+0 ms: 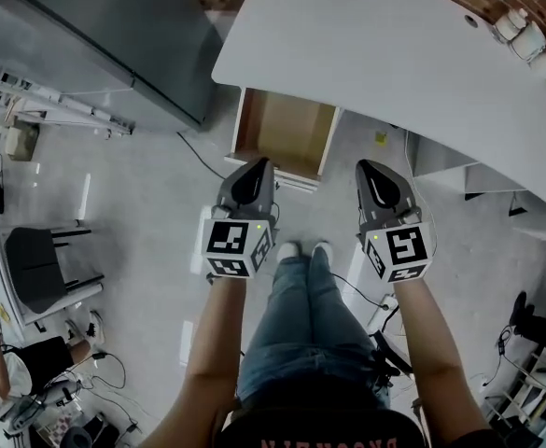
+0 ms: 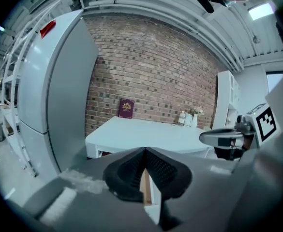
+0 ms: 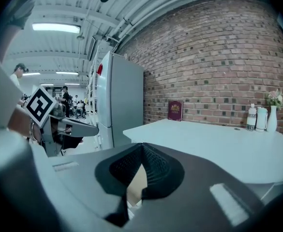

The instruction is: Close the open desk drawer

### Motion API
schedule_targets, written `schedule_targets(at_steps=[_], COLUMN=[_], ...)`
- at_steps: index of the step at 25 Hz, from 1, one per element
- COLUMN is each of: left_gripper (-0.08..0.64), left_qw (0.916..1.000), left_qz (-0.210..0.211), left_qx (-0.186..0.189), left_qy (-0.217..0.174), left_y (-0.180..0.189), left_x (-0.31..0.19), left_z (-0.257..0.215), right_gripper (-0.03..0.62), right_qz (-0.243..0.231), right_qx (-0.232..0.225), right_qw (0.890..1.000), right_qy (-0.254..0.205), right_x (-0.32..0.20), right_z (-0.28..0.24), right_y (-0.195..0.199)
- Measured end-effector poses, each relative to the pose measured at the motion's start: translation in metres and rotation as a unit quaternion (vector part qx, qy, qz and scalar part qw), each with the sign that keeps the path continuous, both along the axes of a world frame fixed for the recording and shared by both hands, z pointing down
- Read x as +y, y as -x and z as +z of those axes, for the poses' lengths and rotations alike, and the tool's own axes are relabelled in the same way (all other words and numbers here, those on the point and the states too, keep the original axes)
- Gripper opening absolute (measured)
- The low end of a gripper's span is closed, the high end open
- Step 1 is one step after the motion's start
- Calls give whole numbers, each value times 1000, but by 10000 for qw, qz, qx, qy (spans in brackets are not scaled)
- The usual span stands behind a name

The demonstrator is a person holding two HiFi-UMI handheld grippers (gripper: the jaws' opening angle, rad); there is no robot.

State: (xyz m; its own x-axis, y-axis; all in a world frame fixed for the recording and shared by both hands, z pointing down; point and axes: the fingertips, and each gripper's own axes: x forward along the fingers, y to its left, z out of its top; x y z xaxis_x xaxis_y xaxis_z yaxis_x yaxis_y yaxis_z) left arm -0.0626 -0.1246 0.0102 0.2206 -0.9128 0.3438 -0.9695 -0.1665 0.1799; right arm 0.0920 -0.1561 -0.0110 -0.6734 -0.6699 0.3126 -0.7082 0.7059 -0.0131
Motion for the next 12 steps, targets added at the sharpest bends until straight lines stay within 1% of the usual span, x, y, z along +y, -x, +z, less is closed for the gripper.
schedule_targets(at_steps=[5,12], left_gripper=[-5,-5], left_qw=[9996,9980], left_qz=[-56,-127], left_qx=[89,250], left_qy=[277,574], left_y=[14,22], left_x=[7,17], left_z=[44,106], right_gripper=[-3,-3], right_qz=[160,191], right_qx=[55,51], right_qw=[9992,9976], right_qy=[350,665], right_x=[5,11], right_z=[48,107], right_y=[5,9])
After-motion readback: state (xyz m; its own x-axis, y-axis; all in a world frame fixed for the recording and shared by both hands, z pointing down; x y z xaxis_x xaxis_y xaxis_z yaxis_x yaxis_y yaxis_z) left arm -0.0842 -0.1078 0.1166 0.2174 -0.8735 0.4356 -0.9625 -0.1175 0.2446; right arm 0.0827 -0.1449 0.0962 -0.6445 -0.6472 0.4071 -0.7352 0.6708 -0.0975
